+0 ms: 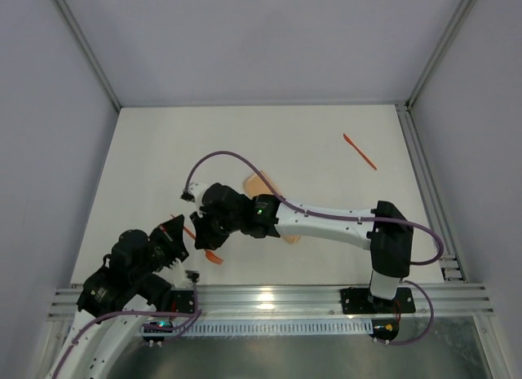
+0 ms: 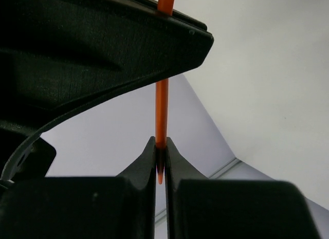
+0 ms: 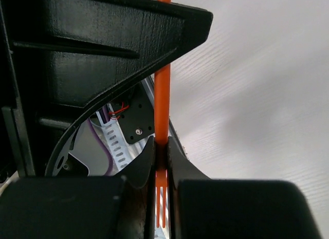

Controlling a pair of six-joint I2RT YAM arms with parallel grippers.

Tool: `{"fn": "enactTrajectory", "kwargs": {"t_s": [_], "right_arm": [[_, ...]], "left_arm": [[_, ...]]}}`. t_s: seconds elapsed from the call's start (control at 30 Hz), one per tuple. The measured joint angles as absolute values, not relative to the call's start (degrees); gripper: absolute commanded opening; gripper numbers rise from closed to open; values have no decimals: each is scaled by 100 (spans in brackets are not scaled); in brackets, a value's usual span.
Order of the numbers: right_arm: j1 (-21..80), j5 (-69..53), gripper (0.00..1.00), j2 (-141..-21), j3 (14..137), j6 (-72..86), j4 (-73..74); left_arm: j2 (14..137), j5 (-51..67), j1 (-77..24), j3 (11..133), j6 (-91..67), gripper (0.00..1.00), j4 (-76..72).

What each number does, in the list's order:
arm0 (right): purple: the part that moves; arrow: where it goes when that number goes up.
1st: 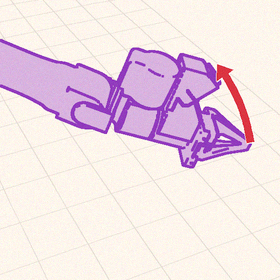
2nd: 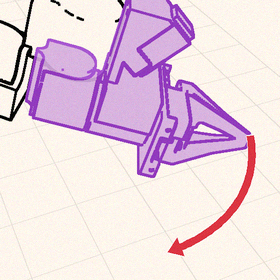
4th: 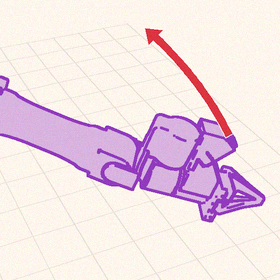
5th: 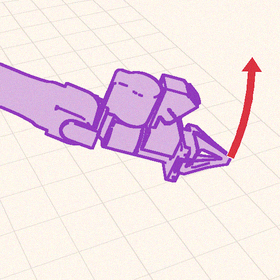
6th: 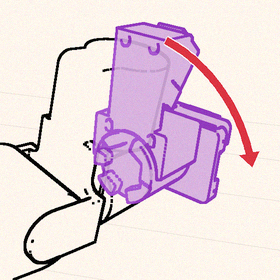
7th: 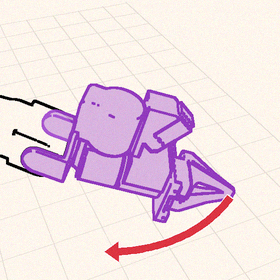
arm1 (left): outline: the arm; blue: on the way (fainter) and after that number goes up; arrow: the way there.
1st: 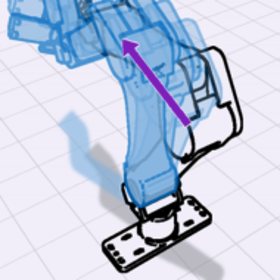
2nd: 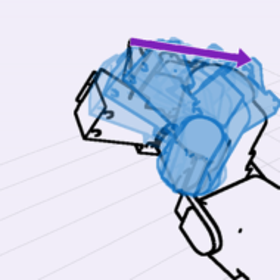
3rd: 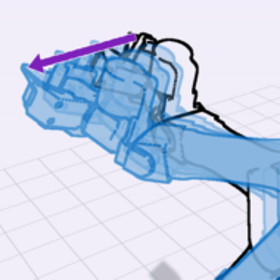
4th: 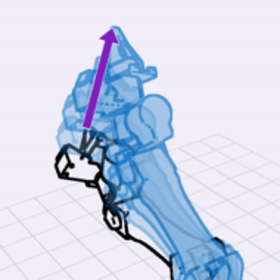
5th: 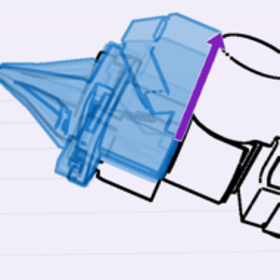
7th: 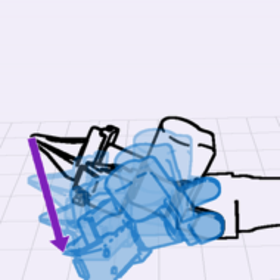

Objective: Fold the napkin into a case and place the utensils inside
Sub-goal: Pass from the left arm to the right, then insert the fork into the folded napkin.

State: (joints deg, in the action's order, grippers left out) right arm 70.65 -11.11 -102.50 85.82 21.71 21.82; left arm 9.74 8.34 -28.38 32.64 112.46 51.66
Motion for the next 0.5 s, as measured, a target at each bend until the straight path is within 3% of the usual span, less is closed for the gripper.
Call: {"fn": "enactTrajectory", "kwargs": {"t_s": [0.07,0.1,0.13,0.17,0.2,0.27,0.5], "right_arm": [[7067,-1109,3,-10224,8514,2241,2082],[7067,-1103,3,-10195,8449,2263,2027],[7065,-1090,3,-10154,8374,2279,1979],[7059,-1059,3,-10108,8313,2285,1975],[7035,-1013,3,-10047,8256,2290,2021],[6989,-908,3,-9898,8158,2290,2178],[6479,-425,3,-9102,7706,2265,2753]], "left_arm": [[976,819,-2838,3260,11192,0,5157],[976,819,-2838,3249,11163,10,5153],[980,838,-2838,3229,11137,25,5131],[993,867,-2845,3203,11111,64,5098],[1017,856,-2849,3179,11074,80,5061],[1138,794,-2847,3151,10910,98,4995],[2449,670,-2847,3420,9756,99,4781]]}}
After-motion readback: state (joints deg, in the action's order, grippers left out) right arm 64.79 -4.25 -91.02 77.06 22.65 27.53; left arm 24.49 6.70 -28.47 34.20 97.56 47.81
